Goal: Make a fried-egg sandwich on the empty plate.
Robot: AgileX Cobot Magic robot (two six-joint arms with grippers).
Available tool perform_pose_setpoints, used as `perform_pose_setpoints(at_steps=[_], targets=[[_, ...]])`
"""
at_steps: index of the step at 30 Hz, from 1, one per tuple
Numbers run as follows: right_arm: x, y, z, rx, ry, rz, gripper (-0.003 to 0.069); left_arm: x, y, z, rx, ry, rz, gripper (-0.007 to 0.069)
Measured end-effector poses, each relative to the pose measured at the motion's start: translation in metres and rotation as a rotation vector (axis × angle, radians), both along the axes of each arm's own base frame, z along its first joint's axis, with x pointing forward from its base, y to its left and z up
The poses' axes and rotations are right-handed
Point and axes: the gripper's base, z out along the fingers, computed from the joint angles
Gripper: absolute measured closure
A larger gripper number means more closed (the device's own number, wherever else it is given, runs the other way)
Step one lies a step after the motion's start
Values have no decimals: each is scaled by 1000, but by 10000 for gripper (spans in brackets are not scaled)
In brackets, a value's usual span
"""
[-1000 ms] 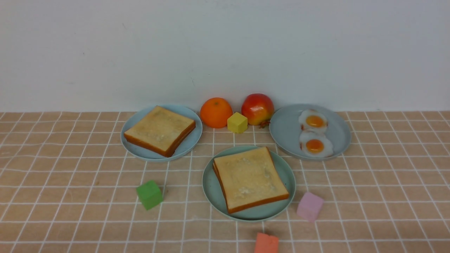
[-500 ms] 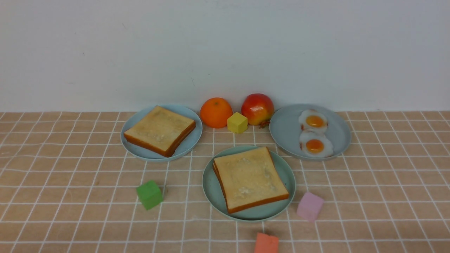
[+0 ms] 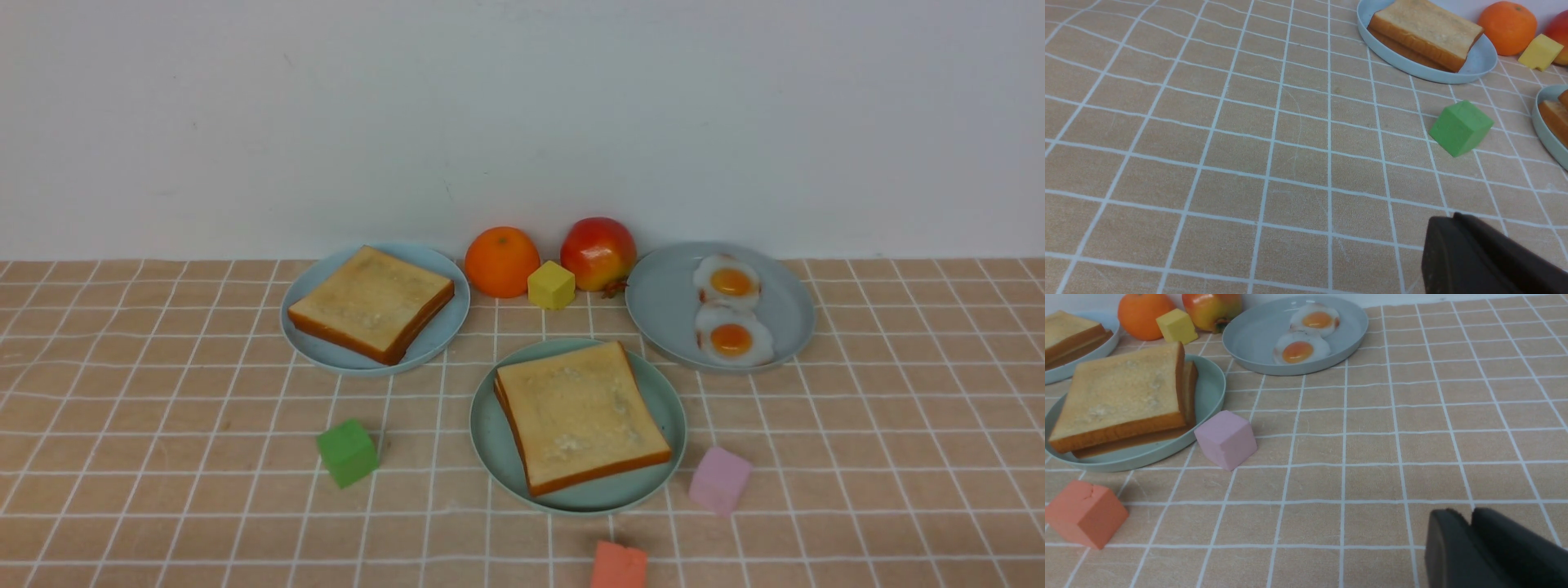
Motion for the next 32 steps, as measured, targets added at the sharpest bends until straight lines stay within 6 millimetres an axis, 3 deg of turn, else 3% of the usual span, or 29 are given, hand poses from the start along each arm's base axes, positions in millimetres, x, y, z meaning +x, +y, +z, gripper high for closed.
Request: perform_pose_setpoints(at_steps=[32], targets=[[0, 0, 0, 1, 0, 0, 523, 0, 0, 0, 0, 0, 0, 605]])
